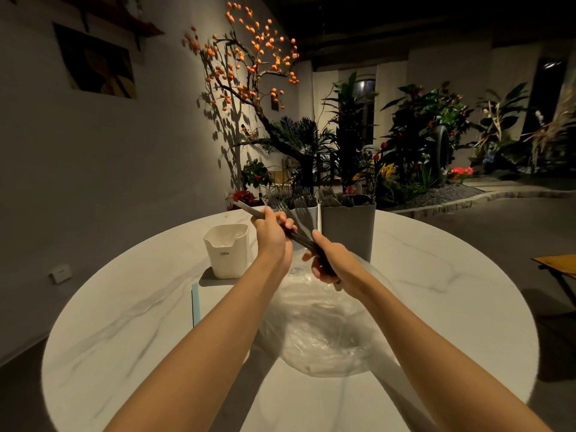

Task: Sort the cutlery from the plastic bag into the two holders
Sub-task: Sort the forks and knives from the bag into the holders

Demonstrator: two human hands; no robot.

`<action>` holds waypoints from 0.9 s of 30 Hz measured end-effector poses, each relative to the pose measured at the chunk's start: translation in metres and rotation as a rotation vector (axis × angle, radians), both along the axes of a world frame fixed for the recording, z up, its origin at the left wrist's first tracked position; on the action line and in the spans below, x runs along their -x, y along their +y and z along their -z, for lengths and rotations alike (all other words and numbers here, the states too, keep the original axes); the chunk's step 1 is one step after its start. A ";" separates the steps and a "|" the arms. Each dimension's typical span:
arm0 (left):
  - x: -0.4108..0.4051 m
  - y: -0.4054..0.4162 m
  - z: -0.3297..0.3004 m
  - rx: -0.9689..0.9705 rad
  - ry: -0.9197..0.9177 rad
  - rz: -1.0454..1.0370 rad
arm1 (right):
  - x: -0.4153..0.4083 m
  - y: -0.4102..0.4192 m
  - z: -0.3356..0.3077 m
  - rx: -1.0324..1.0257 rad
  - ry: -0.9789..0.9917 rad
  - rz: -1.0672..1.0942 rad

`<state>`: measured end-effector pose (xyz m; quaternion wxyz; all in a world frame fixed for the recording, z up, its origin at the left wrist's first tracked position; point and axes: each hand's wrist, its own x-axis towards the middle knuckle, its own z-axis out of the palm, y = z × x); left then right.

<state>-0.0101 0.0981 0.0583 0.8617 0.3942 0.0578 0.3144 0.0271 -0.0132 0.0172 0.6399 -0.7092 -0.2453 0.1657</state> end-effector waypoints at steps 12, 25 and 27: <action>-0.021 -0.009 -0.007 -0.391 0.245 0.033 | -0.029 -0.001 -0.040 -0.104 0.079 0.137; -0.072 -0.011 -0.035 -0.209 0.154 -0.058 | -0.095 -0.024 -0.050 0.106 -0.260 0.613; -0.083 -0.011 -0.037 -0.163 0.162 -0.078 | -0.103 -0.027 -0.050 0.071 -0.279 0.609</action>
